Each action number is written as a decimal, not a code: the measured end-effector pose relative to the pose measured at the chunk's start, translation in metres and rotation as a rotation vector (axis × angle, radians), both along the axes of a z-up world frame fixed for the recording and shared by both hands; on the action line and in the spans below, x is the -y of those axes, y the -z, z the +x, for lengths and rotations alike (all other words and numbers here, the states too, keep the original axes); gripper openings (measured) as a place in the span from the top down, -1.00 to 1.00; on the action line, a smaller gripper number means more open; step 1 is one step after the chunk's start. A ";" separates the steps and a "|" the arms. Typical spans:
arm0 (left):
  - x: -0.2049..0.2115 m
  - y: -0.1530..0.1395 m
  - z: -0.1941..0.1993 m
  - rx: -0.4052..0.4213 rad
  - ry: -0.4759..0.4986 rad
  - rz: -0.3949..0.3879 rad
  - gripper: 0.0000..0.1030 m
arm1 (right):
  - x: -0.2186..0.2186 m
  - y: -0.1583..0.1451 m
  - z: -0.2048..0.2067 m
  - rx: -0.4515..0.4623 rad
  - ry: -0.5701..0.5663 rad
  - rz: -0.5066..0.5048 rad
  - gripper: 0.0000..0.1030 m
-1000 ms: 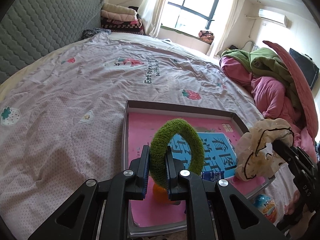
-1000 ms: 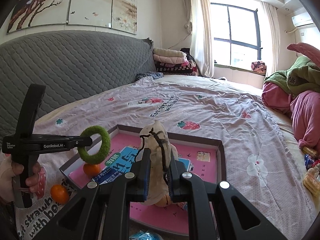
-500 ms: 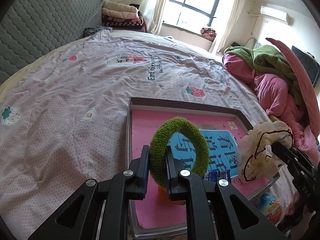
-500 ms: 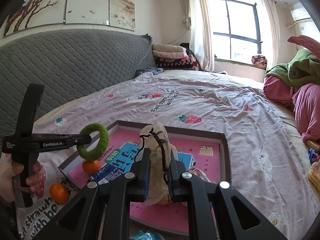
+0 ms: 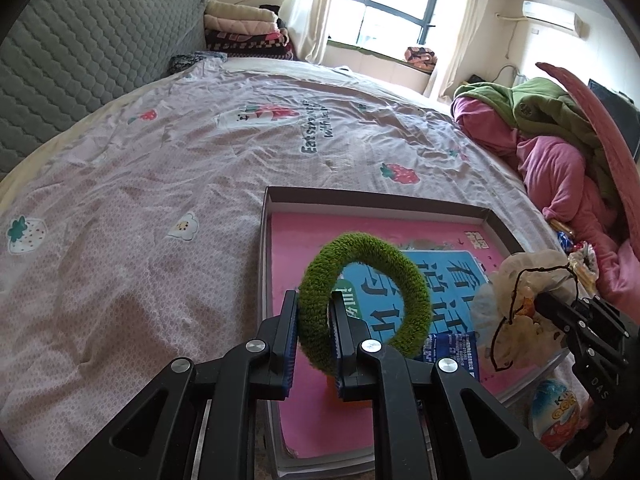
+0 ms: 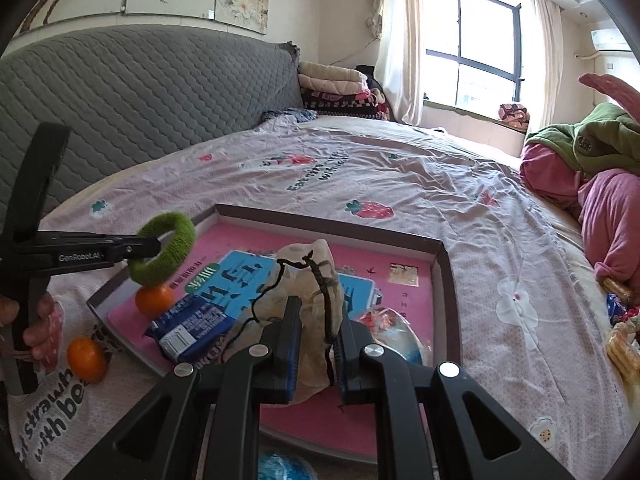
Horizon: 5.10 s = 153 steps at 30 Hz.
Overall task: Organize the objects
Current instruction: 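Carry the green ring and the white bag over the grey box, then lower the ring into the box and open left gripper while right gripper releases the bag, then move right gripper to the red-wrapped snack bag while left gripper approaches the loose orange, then close right gripper on the red snack bag while left gripper closes on the orange, then lift and carry the orange with left gripper while right gripper carries the snack bag to the box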
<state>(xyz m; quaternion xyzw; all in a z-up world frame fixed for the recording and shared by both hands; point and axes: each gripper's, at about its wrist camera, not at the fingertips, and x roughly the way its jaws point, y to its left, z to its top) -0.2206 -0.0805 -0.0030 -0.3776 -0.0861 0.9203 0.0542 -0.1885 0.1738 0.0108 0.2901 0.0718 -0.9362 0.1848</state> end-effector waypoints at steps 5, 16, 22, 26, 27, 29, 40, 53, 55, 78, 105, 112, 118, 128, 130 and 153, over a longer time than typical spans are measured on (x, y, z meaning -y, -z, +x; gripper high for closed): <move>-0.001 0.003 0.000 0.010 -0.006 -0.006 0.71 | -0.006 0.001 -0.002 0.008 0.030 -0.001 0.68; 0.007 0.004 -0.003 0.020 -0.036 0.015 0.54 | -0.016 -0.002 -0.006 0.029 0.076 -0.018 0.42; 0.007 0.002 -0.002 0.012 -0.032 0.024 0.44 | -0.021 -0.005 -0.005 0.019 0.092 -0.029 0.32; 0.007 -0.001 0.000 0.004 -0.028 0.034 0.35 | -0.026 -0.008 -0.004 0.011 0.108 -0.049 0.21; 0.006 -0.002 0.001 0.004 -0.027 0.035 0.27 | -0.027 -0.010 -0.004 0.005 0.113 -0.054 0.18; 0.006 -0.005 0.003 0.000 -0.025 0.041 0.13 | -0.029 -0.012 -0.004 0.002 0.117 -0.060 0.09; 0.000 -0.023 0.025 -0.032 -0.014 0.026 -0.23 | -0.034 -0.031 0.011 -0.053 0.095 -0.110 -0.07; -0.020 -0.029 0.058 -0.048 -0.017 -0.028 -0.28 | -0.036 -0.039 0.036 -0.056 0.072 -0.143 -0.24; -0.024 -0.031 0.065 -0.055 -0.013 -0.042 -0.40 | -0.035 -0.039 0.041 -0.055 0.072 -0.147 -0.25; -0.027 0.000 0.114 0.017 0.012 -0.103 -0.41 | -0.040 -0.016 0.077 0.036 0.107 -0.146 -0.30; -0.027 0.031 0.112 0.087 0.017 -0.103 -0.41 | -0.030 0.030 0.069 0.238 0.084 -0.163 -0.30; -0.024 0.033 0.110 0.083 0.012 -0.085 -0.41 | -0.031 0.037 0.067 0.267 0.059 -0.198 -0.14; -0.024 0.035 0.110 0.074 0.019 -0.081 -0.40 | -0.030 0.031 0.071 0.237 0.039 -0.197 -0.09; -0.030 0.034 0.112 0.067 0.028 -0.112 0.20 | -0.023 0.019 0.077 0.164 0.002 -0.157 -0.09; -0.031 0.032 0.113 0.057 0.028 -0.120 0.20 | -0.022 0.017 0.079 0.145 0.002 -0.147 -0.09; -0.036 -0.027 0.107 -0.125 0.012 -0.093 0.20 | -0.020 -0.035 0.092 -0.149 0.000 -0.118 -0.09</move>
